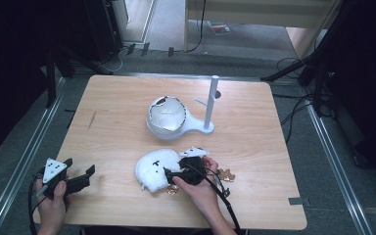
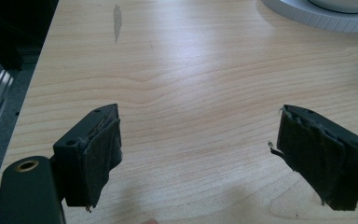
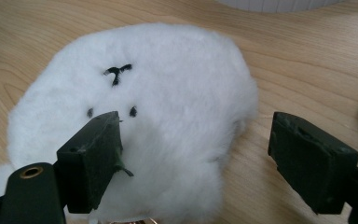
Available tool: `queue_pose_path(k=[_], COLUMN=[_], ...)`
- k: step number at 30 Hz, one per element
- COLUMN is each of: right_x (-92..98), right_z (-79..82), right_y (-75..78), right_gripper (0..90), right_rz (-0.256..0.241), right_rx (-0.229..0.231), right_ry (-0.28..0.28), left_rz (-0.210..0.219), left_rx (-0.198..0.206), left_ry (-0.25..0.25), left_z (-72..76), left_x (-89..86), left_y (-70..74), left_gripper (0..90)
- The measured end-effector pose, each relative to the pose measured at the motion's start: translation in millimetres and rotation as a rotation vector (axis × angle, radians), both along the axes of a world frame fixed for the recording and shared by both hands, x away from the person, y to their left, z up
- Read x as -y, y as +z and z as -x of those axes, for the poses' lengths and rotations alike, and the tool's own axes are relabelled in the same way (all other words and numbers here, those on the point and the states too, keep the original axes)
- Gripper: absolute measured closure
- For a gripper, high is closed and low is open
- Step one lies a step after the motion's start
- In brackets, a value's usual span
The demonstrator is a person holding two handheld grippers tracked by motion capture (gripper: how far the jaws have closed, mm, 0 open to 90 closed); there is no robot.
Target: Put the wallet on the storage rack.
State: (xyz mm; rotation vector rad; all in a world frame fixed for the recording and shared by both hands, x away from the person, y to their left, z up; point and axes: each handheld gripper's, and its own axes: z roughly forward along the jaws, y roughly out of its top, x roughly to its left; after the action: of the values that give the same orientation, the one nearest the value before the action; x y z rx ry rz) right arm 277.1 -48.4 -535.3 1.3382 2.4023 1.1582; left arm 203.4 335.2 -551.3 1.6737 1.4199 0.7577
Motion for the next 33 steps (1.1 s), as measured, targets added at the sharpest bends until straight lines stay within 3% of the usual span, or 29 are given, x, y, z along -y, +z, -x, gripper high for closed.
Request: queue_pose_path(k=[14,17,18,24,33], right_x=[-9.3,-11.1,-13.1,-19.7,-24.1], right_z=[1.6,3.0,4.4,8.6,11.4], right_y=[-6.7,-6.8,-7.2,-5.7,-4.4], right_gripper=[18.0,21.1,23.0,31.4,47.1], right_rz=[0.008,0.018,0.042,0.102,0.121], right_rx=[-0.013,-0.006,0.015,0.034,0.044], right_ry=[0.023,0.030,0.030,0.031,0.052], left_rz=[-0.005,-0.005,-0.005,-0.008,-0.018], left_rx=[-0.001,-0.002,-0.002,0.000,-0.005], left_ry=[-0.002,-0.003,-0.002,-0.001,-0.005], left_z=[-0.1,-0.1,-0.1,-0.6,-0.7], left_x=[0.3,0.3,0.3,1.3,2.1], left_y=[0.0,0.0,0.0,-0.3,-0.3], left_gripper=[14.5,14.5,14.5,14.6,14.6])
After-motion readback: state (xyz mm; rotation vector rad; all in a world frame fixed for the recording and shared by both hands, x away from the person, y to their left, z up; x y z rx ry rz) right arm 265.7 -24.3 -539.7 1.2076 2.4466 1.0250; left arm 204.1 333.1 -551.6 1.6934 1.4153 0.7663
